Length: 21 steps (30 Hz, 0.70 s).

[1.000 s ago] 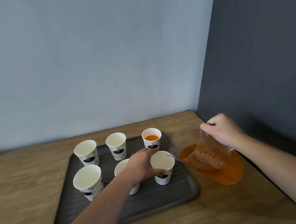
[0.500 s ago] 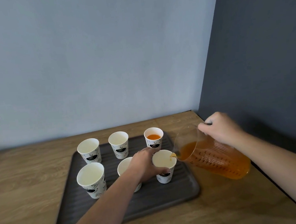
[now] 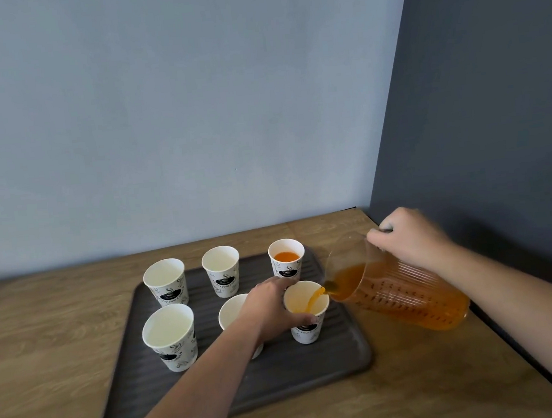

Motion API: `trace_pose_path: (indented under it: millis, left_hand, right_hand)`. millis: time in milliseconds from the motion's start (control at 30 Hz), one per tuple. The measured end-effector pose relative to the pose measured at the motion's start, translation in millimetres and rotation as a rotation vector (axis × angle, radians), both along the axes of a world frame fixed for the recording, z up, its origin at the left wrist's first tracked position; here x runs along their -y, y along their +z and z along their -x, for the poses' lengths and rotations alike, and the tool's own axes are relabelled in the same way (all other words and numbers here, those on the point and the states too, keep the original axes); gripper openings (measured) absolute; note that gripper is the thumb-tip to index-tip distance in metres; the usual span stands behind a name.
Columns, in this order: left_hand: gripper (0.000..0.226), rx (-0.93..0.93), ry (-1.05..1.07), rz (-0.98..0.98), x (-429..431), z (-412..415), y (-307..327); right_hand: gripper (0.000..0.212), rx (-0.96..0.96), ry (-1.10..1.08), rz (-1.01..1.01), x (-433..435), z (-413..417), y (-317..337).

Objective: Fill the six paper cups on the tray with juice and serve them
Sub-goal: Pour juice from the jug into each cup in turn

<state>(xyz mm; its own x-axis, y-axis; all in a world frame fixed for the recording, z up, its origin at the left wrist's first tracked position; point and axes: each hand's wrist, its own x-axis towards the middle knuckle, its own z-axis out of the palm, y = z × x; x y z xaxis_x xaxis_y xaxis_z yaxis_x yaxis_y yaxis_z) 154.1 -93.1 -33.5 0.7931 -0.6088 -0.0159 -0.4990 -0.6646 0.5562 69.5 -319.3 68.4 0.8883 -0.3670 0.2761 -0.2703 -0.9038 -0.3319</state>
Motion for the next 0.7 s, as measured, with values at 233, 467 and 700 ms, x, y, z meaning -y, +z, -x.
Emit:
trace_pose_path:
  millis: [233,467,700]
  left_hand:
    - [0.087,0.004,-0.006,0.034,0,1,-1]
    - [0.087,-0.002,-0.004,0.044,-1,0,-4]
    - [0.086,-0.011,0.002,0.051,-1,1,-3]
  right_hand:
    - [0.045,-0.006,0.007,0.034,0,0,3]
    - [0.046,-0.008,0.008,0.025,0,2,7]
    - [0.051,-0.018,0.013,0.012,-5,3,11]
